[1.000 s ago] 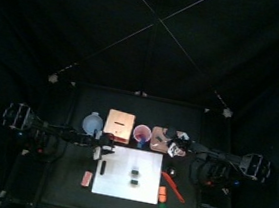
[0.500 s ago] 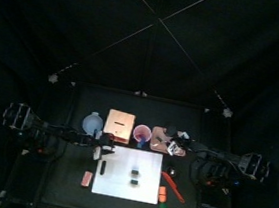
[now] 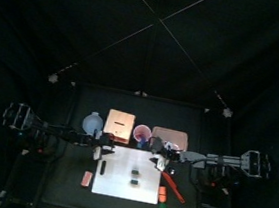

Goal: Place sushi on board then cut the sushi with the knife then place the pieces on the plate
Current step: Place the 4 sushi pieces on the plate

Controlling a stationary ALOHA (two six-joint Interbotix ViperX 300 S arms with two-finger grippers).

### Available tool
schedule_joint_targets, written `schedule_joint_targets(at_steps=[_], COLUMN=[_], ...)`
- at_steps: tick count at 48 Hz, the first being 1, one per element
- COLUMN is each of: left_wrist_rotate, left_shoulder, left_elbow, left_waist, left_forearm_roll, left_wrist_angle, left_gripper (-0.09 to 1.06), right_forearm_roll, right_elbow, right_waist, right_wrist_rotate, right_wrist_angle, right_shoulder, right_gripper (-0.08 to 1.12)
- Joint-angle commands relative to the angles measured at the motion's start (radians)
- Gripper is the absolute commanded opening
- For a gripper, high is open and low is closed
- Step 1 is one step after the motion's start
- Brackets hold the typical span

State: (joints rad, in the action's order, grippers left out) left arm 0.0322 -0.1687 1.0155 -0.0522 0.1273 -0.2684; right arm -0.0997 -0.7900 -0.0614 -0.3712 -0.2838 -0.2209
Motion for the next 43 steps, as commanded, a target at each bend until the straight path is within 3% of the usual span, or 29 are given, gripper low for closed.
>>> schedule_joint_targets(at_steps=[1, 43], left_wrist_rotate=[0.0, 0.0], left_shoulder=[-0.011, -0.006], left_elbow=[-0.021, -0.002], left_waist=[0.002, 0.002], left_forearm_roll=[0.0, 0.0], left_wrist_angle=[-0.005, -0.005], left_gripper=[0.73, 0.73], right_forearm_roll=[0.005, 0.002], right_elbow=[0.046, 0.201], right_waist=[-0.031, -0.091], right_wrist_rotate=[0.0, 0.003], right_wrist_angle=[0.02, 0.057], right_shoulder=[0.028, 0.322], right_gripper=[0.79, 0.78])
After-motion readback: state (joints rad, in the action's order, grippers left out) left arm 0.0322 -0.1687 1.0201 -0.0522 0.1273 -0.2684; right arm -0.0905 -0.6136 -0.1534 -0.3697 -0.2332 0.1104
